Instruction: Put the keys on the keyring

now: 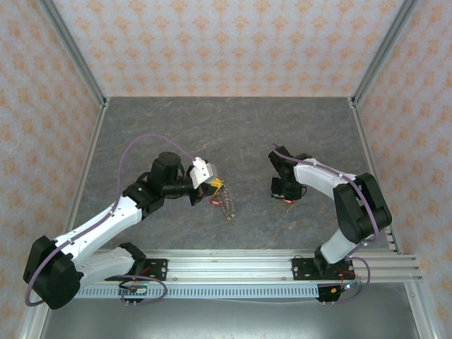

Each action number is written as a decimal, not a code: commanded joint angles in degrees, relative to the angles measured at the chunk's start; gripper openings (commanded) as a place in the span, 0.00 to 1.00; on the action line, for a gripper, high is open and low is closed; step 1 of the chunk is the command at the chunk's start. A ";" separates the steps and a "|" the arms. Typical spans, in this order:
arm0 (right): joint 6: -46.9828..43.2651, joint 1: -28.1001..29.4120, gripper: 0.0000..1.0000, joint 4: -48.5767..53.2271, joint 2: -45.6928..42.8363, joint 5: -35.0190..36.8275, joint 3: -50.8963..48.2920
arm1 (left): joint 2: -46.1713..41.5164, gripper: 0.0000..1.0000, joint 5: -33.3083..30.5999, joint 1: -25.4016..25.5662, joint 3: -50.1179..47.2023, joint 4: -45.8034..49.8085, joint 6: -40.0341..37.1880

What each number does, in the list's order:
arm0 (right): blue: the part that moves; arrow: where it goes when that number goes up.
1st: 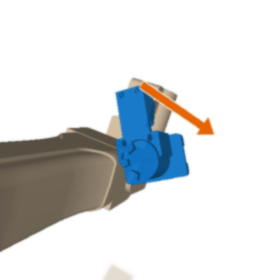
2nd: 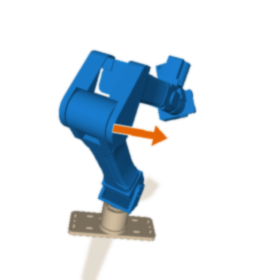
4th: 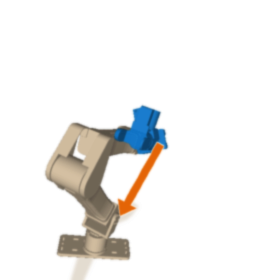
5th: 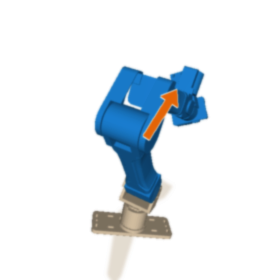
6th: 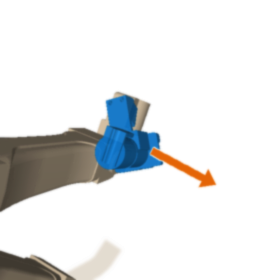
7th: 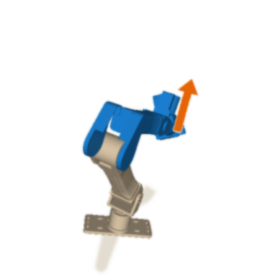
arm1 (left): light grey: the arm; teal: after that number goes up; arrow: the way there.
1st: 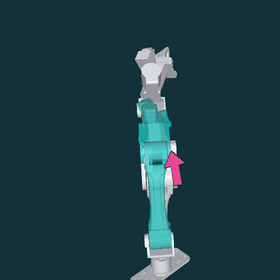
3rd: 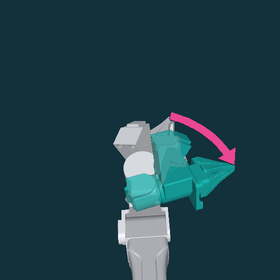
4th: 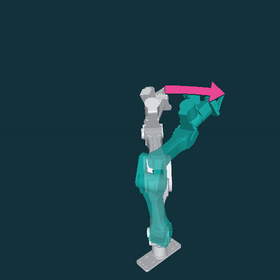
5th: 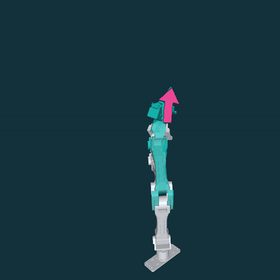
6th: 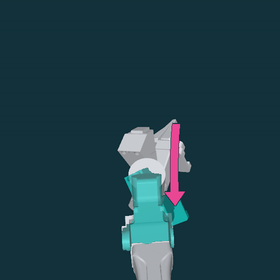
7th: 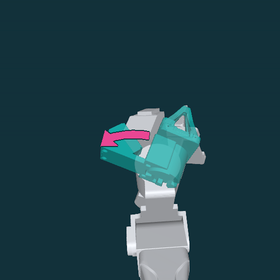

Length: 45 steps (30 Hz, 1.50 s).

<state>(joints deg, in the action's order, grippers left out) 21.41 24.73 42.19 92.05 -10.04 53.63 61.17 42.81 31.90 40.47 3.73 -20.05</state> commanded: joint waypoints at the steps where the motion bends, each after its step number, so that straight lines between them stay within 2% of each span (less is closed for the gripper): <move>1: 0.84 0.36 0.12 1.20 0.72 0.91 -0.19 | -0.65 0.00 -0.18 0.62 2.83 0.49 -1.43; 14: 0.26 0.40 0.06 1.92 0.08 3.30 0.14 | -0.45 0.00 -0.27 0.63 3.12 0.42 -1.42; 18: -1.71 0.26 0.01 -0.39 -3.80 1.71 -0.94 | -0.51 0.00 -0.17 0.64 3.08 0.49 -1.46; 21: -5.65 0.37 0.00 -6.52 -11.76 -3.10 -3.79 | -0.70 0.00 -0.24 0.62 2.92 0.35 -1.25; 24: -11.39 0.32 0.00 -16.00 -22.12 -13.14 -8.81 | -0.79 0.00 0.00 0.78 2.58 -0.61 -0.58; 26: -13.11 0.30 0.00 -20.53 -28.10 -17.25 -11.01 | -0.96 0.00 -0.41 1.10 2.56 -1.06 -0.30; 32: -19.41 0.34 0.00 -28.81 -35.88 -31.25 -13.18 | -0.07 0.00 -1.23 3.05 4.02 1.49 -2.15; 41: -29.55 0.34 0.00 -38.21 -42.35 -37.92 -17.87 | 1.83 0.00 -1.75 5.52 5.11 1.48 -2.63; 45: -35.01 0.47 0.00 -39.36 -43.74 -40.62 -19.11 | 2.75 0.00 -1.54 6.20 5.13 0.88 -2.63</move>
<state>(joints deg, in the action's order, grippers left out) -7.40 24.73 7.68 49.65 -46.63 35.07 63.64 41.41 37.54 43.38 6.66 -21.54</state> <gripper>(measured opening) 0.040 0.043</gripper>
